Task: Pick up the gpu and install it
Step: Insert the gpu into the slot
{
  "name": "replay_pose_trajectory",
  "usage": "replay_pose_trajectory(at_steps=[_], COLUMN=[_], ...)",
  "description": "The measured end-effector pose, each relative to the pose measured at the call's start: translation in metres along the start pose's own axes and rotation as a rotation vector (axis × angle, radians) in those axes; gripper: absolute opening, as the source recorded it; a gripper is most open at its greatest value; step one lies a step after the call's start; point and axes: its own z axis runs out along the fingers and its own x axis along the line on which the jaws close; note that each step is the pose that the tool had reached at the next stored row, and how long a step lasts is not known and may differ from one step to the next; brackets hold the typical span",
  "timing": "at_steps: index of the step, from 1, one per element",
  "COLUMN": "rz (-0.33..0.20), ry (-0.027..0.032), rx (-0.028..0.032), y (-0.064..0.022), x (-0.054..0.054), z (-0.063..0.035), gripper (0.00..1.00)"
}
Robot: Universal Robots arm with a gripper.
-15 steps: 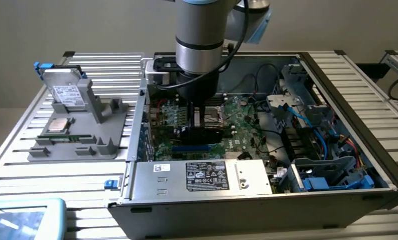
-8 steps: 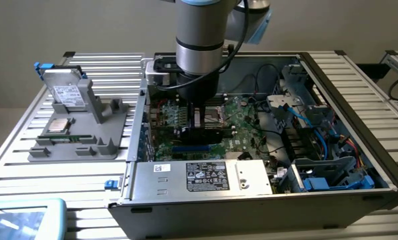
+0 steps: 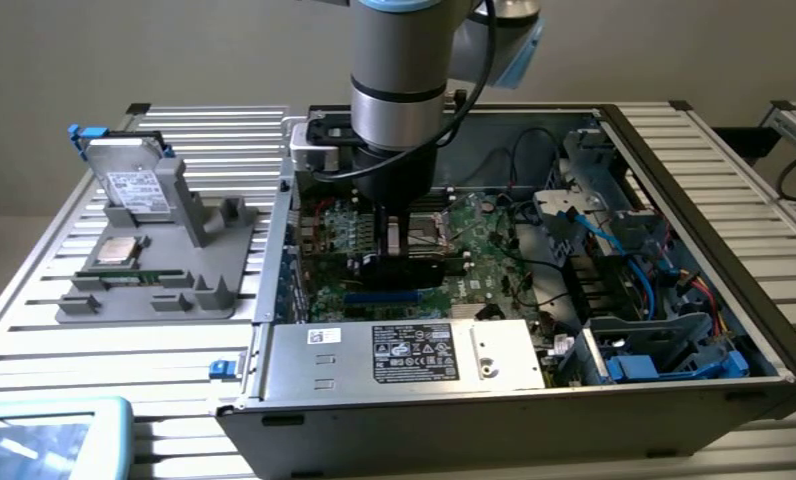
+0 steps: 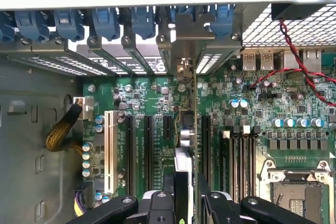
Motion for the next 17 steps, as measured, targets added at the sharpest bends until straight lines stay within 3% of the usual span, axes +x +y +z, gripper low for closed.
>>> replay_pose_trajectory(at_steps=[7, 11, 17], rz=[-0.001, -0.002, -0.002], ry=[-0.0018, -0.0150, -0.0153], rx=[0.0001, -0.0002, -0.0003], y=[0.0001, 0.0001, 0.0000], x=[-0.0001, 0.0001, 0.0007], z=[0.0002, 0.0003, 0.0007], gripper=[0.27, 0.27, 0.27])
